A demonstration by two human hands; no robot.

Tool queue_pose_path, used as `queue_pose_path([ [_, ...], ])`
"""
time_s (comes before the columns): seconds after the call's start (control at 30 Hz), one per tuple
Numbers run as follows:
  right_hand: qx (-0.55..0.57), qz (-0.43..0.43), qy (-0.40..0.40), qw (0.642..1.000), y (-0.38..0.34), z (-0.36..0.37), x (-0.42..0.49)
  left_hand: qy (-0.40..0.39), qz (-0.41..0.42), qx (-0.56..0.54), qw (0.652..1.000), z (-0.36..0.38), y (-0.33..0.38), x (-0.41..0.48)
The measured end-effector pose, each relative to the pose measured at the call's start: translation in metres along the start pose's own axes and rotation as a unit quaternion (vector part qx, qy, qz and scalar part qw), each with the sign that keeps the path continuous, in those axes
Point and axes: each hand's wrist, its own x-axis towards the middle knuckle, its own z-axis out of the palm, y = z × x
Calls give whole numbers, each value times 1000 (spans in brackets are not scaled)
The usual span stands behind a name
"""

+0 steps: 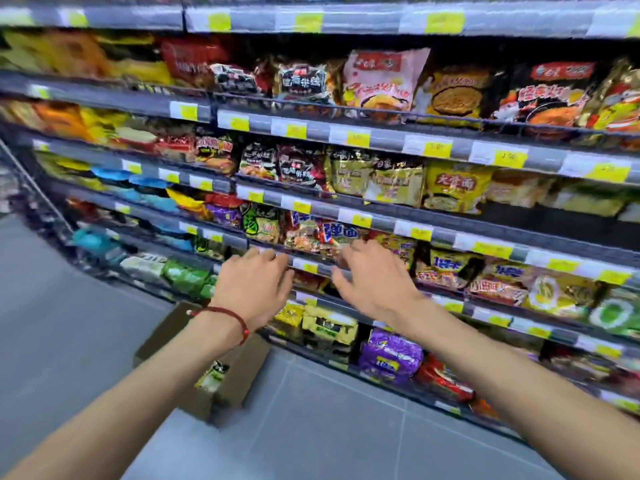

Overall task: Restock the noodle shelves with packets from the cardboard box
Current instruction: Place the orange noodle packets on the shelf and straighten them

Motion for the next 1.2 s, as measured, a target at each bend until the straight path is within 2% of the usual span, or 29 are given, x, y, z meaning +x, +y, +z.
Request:
queue_pose_path([
  [0.23,5,-6,-54,999,-77,82,52,-43,-39,5,998,58,-98,-15],
  [0.5,9,9,-95,995,-121,181,156,-81,-30,-27,996,138,-211,42],
  [0.8,24,40,-150,988,-173,254,256,-105,-17,-51,993,198,-318,84],
  [1.03,23,121,-175,977,-247,319,296,-152,48,-75,984,255,-430,93],
  [1.2,38,223,-164,960,-313,360,303,-185,117,-94,971,283,-512,91],
])
